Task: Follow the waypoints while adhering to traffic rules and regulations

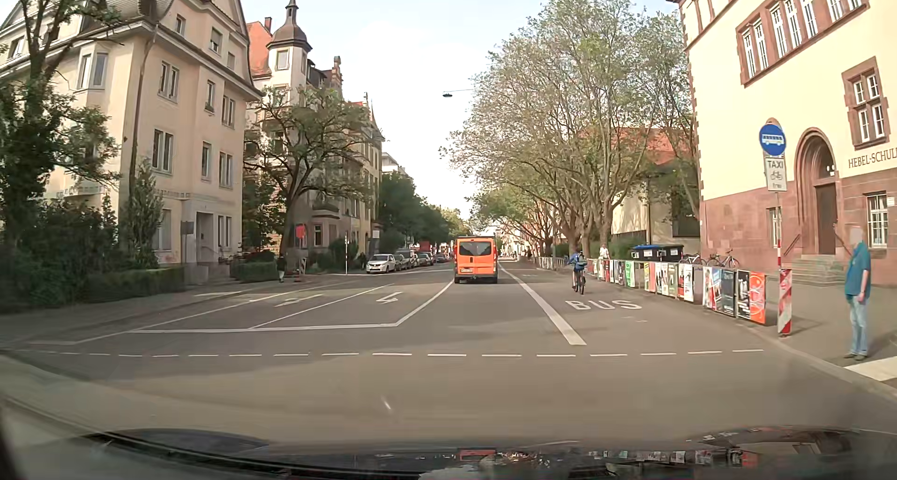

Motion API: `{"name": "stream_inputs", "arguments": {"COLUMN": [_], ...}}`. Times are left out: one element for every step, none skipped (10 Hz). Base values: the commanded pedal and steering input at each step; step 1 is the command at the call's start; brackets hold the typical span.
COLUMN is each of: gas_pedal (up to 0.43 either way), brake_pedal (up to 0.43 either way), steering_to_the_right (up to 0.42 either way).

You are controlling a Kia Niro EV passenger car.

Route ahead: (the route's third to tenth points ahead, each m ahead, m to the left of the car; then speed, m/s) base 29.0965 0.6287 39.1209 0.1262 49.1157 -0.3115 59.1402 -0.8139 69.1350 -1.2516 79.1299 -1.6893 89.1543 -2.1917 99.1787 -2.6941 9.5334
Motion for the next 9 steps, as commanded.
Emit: {"name": "stream_inputs", "arguments": {"gas_pedal": [0.098, 0.098, 0.110, 0.110, 0.110, 0.110, 0.110, 0.110, 0.110], "brake_pedal": [0.000, 0.000, 0.000, 0.000, 0.000, 0.000, 0.000, 0.000, 0.000], "steering_to_the_right": [0.006, 0.008, 0.008, 0.008, 0.008, 0.008, 0.008, 0.008, 0.008]}}
